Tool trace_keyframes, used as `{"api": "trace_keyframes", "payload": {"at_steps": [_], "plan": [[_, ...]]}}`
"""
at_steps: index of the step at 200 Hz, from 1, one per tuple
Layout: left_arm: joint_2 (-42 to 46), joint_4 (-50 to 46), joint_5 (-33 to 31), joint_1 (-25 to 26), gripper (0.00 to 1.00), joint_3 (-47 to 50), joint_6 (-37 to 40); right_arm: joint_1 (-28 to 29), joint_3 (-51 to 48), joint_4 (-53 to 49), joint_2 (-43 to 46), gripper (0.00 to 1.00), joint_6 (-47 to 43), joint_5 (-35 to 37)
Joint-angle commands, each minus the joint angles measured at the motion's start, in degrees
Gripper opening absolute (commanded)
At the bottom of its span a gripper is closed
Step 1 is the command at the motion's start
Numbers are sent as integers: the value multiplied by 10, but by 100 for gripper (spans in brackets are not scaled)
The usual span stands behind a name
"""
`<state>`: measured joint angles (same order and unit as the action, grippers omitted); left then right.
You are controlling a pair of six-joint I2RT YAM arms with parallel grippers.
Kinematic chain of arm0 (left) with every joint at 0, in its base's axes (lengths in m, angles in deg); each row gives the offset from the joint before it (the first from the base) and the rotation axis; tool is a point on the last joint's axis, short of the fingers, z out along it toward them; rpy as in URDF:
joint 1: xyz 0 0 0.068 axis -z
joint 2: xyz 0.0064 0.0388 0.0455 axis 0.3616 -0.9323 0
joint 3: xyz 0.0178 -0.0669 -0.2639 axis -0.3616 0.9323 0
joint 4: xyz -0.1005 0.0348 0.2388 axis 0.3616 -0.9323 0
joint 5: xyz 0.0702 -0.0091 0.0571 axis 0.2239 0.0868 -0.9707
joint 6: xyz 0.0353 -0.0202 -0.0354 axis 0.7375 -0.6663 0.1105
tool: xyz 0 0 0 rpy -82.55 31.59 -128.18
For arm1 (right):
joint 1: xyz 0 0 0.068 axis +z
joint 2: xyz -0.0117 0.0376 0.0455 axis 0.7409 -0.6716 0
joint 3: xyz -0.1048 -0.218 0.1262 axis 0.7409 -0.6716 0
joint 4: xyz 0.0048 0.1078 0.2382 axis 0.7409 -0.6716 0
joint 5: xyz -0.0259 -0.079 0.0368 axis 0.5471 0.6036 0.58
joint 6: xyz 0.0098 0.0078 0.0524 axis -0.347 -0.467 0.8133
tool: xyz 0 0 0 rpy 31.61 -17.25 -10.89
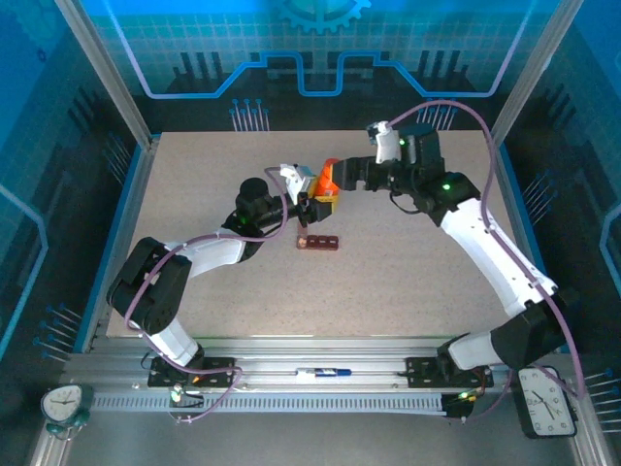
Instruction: Sort the pills into containers
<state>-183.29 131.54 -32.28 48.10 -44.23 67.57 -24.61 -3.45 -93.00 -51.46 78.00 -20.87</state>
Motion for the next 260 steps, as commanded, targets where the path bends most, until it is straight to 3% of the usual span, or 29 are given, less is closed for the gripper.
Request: {"api": "trace_keyframes", "payload": {"at_steps": [1,26,72,177,217,260], "plan": [[2,51,22,-2,16,-12,-18,-34,-6,24,12,94,-59,-87],[1,65,47,-3,16,-16,-47,-65,17,14,-20,92,-111,-188],[5,62,69,-4,16,-20,-62,-72,74,-15,-72,91,-139,-275],[2,62,77,-5,16,-25,-66,-52,97,-43,-109,75,-152,-277],[2,62,77,-5,16,-26,-66,-51,93,-40,-113,50,-151,-277],[2,57,73,-5,16,-32,-64,-39,74,-40,-107,39,-148,-260]]}}
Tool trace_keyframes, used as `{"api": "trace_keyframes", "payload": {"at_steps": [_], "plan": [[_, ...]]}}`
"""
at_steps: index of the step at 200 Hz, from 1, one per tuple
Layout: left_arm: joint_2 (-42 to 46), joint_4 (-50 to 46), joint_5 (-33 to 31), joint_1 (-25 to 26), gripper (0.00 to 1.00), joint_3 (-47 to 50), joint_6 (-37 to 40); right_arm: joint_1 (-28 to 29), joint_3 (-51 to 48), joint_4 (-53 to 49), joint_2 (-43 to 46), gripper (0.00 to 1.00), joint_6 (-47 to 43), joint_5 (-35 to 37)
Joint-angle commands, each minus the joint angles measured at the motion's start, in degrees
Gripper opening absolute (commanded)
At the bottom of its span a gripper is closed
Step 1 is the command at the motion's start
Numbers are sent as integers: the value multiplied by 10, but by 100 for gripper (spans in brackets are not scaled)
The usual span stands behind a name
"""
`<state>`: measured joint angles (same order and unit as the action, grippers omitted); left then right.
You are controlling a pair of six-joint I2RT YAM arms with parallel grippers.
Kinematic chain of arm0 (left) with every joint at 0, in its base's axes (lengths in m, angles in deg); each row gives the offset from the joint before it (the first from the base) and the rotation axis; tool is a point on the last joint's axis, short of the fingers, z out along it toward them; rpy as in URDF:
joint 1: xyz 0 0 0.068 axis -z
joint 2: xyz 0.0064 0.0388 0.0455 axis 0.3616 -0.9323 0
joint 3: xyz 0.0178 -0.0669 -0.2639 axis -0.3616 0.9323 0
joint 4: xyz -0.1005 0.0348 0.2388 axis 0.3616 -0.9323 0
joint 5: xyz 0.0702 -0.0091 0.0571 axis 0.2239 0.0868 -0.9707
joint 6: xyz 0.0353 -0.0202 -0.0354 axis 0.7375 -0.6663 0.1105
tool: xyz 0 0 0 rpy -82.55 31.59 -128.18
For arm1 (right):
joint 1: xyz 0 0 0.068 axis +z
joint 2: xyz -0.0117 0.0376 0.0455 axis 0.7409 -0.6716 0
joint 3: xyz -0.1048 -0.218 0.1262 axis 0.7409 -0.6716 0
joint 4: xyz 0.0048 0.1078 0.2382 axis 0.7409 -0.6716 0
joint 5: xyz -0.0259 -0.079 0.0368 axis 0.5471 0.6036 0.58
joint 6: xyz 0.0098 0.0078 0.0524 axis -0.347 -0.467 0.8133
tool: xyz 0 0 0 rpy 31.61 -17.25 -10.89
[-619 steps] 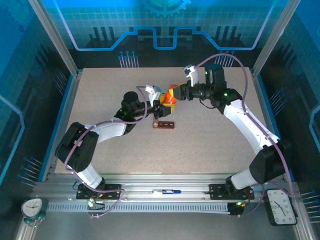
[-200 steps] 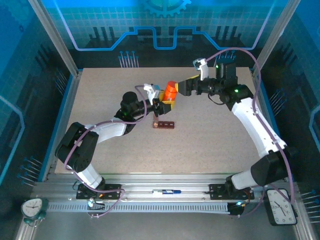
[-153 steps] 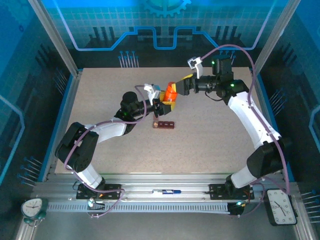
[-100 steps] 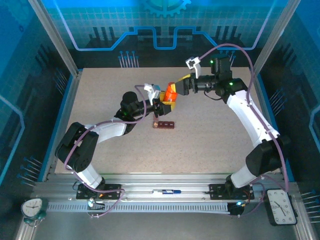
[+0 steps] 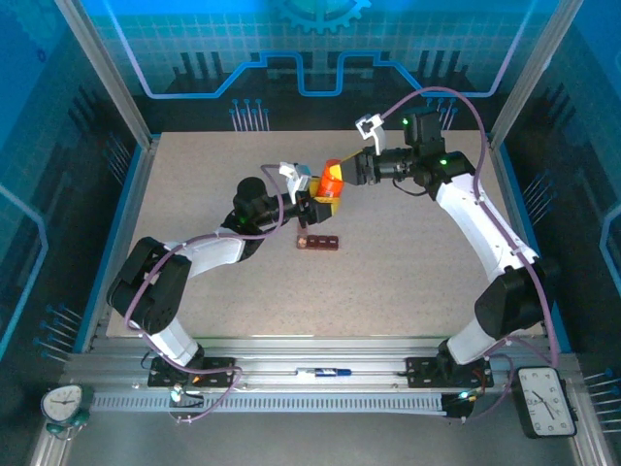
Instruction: Sort the pills into containers
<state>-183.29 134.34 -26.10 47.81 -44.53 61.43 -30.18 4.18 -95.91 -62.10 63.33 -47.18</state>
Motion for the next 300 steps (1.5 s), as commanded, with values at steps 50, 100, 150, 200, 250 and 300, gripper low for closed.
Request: {"api": "trace_keyframes", "payload": {"at_steps": [50,100,150,200,250,300], "plan": [[14,-18,-31,2,16,-47,44,62,-73,29,24,34,91,128],[33,-36,-143,23,16,-38,108,143,-189,137,52,33,262,330],[32,-35,-157,27,16,-32,120,167,-214,152,60,35,285,403],[23,-30,-141,26,15,-29,107,129,-158,99,67,45,255,372],[13,-33,-89,16,14,-31,76,60,-104,73,119,80,210,277],[5,-7,14,-3,15,-37,12,16,-48,3,111,85,56,189]]}}
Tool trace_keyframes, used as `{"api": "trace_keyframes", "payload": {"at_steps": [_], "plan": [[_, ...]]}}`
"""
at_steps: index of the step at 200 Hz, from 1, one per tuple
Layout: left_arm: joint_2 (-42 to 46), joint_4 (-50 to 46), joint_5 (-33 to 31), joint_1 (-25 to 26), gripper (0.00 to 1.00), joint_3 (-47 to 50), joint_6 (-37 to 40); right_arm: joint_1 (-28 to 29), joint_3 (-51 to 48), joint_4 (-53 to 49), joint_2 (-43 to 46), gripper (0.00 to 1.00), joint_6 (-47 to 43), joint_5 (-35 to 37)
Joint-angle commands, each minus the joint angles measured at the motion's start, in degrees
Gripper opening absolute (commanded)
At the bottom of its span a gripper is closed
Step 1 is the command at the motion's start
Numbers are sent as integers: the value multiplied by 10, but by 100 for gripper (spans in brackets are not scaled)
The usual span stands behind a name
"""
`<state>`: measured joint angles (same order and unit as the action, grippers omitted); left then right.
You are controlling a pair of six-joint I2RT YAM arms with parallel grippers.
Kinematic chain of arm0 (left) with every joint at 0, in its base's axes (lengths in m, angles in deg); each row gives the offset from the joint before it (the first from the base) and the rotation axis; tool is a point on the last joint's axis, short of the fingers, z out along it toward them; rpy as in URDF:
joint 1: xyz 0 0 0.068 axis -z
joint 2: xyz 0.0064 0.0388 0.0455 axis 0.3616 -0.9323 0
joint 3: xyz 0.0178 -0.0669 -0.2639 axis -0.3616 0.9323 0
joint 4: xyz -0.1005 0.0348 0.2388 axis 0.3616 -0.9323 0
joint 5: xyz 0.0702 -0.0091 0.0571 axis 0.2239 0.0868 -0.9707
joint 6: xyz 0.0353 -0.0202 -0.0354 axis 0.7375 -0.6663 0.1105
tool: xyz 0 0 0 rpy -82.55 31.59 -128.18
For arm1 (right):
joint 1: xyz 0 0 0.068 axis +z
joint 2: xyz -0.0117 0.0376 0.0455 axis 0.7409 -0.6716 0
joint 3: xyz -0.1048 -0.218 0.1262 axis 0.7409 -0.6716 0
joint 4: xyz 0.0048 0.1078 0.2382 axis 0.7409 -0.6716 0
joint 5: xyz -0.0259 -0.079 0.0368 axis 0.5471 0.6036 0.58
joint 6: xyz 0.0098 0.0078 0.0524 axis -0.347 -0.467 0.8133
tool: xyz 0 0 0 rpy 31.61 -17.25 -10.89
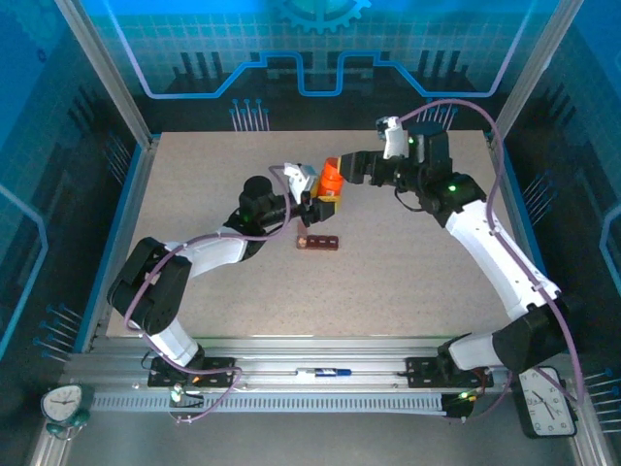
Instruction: Sort the pills into containers
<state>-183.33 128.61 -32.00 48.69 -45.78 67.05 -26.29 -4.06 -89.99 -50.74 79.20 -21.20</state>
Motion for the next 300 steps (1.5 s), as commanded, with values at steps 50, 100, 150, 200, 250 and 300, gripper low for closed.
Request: {"api": "trace_keyframes", "payload": {"at_steps": [50,100,150,200,250,300], "plan": [[4,29,125,-18,16,-42,-64,-30,148,-164,-83,87,-213,-162],[3,29,131,-19,16,-44,-69,-29,173,-169,-124,84,-200,-203],[1,30,130,-19,16,-44,-68,-29,162,-146,-135,74,-176,-239],[-2,32,131,-19,16,-45,-70,-29,160,-143,-141,47,-171,-253],[-6,25,130,-19,16,-48,-66,-25,160,-150,-127,40,-198,-225],[-9,24,129,-18,16,-49,-65,18,147,-177,-96,40,-289,-100]]}}
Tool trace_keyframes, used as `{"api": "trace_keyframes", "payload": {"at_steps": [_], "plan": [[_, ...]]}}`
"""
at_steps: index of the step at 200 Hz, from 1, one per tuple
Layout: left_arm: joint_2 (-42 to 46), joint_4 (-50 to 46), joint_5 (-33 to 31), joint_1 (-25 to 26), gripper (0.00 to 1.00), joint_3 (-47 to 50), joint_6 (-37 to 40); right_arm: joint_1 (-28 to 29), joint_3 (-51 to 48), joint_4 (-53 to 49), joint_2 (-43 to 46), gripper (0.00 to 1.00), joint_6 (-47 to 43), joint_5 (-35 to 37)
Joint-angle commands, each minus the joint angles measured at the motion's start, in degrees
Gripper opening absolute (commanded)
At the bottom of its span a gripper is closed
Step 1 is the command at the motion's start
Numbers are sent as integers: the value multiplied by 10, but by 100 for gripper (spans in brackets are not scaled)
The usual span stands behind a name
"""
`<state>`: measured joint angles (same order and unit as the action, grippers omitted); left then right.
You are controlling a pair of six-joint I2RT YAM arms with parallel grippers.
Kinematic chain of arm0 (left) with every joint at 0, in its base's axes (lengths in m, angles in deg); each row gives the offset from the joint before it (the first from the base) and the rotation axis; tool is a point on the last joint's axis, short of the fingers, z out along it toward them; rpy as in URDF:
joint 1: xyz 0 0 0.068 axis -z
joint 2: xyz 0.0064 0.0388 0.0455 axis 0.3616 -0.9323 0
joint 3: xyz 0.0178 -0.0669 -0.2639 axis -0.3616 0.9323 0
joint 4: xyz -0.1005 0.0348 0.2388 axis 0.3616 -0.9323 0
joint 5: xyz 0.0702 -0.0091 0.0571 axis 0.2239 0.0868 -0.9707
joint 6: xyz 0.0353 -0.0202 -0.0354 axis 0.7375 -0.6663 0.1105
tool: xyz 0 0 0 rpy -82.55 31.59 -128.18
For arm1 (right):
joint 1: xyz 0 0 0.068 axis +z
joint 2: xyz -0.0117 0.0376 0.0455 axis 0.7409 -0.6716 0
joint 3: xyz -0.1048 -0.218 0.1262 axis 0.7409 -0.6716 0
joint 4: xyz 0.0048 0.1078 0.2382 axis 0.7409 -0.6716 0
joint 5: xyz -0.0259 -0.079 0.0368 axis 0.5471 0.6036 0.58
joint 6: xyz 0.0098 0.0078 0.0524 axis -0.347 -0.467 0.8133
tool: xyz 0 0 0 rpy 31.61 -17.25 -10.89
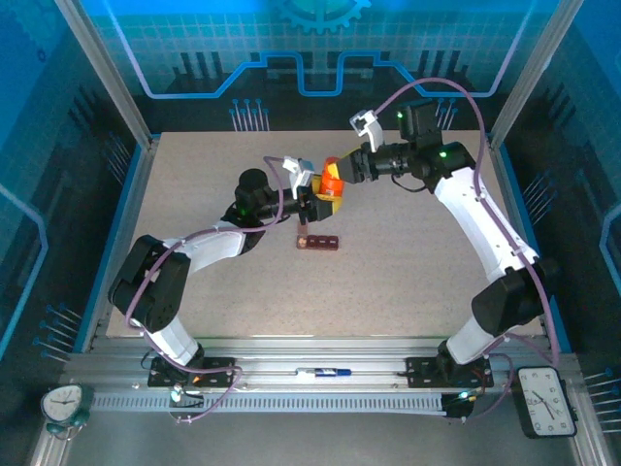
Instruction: Sort the pills into containers
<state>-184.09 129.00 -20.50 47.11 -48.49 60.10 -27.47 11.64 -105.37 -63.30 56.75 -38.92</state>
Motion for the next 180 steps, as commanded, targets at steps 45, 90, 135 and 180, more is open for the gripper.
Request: {"api": "trace_keyframes", "payload": {"at_steps": [45,90,135,180], "plan": [[-2,20,13,-3,16,-24,4,54,-26,-27,35,39,-92,148],[1,8,13,-3,16,-29,11,64,-53,-16,40,39,-89,155],[8,-12,-1,-2,15,-32,30,70,-53,-27,21,36,-25,166],[33,0,-75,9,14,-9,84,88,-95,20,19,36,127,165]]}}
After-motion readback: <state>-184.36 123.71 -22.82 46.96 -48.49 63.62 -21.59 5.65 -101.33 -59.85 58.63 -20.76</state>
